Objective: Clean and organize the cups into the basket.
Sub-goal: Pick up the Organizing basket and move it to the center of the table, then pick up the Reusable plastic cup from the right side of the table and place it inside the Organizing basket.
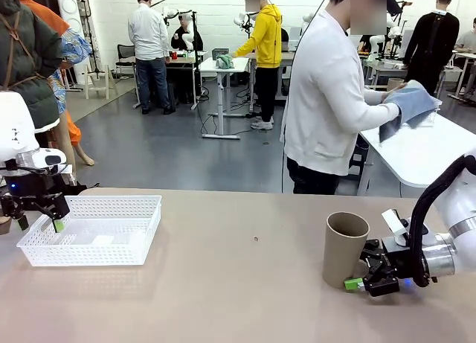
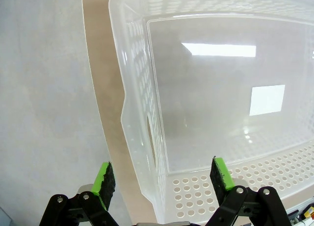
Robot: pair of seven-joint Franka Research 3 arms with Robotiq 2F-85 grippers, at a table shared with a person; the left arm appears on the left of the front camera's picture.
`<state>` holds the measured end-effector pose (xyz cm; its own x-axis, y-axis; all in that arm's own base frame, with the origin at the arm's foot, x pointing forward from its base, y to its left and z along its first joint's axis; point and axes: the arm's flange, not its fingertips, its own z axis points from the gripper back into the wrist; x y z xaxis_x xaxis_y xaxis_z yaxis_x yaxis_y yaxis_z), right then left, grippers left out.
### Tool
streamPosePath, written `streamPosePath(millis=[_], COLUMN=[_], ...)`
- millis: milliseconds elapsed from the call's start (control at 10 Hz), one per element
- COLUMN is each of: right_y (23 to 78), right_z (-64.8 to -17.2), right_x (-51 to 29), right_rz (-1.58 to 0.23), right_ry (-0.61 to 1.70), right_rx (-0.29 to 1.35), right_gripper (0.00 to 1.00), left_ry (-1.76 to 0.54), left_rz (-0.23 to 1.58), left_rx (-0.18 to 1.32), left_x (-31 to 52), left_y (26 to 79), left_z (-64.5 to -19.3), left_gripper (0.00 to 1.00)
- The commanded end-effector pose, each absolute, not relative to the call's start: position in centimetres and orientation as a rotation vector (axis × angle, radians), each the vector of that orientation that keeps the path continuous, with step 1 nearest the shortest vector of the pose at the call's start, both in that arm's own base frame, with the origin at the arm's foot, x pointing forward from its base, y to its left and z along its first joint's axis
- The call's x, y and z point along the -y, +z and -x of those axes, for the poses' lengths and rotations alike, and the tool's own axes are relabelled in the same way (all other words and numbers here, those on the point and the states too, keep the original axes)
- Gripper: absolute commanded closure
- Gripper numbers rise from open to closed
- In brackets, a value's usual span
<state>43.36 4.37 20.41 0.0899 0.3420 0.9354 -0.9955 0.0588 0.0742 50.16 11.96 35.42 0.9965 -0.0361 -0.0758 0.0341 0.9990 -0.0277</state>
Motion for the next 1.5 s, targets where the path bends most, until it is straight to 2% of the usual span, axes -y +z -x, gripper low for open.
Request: streamPosePath(millis=[0, 500, 1200, 1300, 1400], right_y=[20.5, 20.8, 20.8, 20.7, 20.7], right_z=[-43.6, -44.5, -44.6, -44.5, -44.6], right_x=[-5.1, -6.7, -8.0, -8.0, -8.0], right_rz=[-0.982, -1.005, -1.027, -1.031, -1.031], right_ry=[1.285, 1.269, 1.358, 1.362, 1.359], right_rx=[0.919, 0.989, 1.036, 1.036, 1.032], right_gripper=[0.00, 0.00, 0.00, 0.60, 0.60], left_ry=[-0.047, -0.011, -0.018, -0.027, -0.027], left_rz=[0.030, -0.010, 0.037, 0.040, 0.042], left_rx=[-0.072, -0.076, -0.089, -0.086, -0.083], left_x=[-11.8, -13.1, -13.3, -13.3, -13.3], left_y=[35.3, 34.5, 33.1, 33.2, 33.4], left_z=[-50.4, -50.8, -51.2, -51.3, -51.3], left_gripper=[0.00, 0.00, 0.00, 0.57, 0.59])
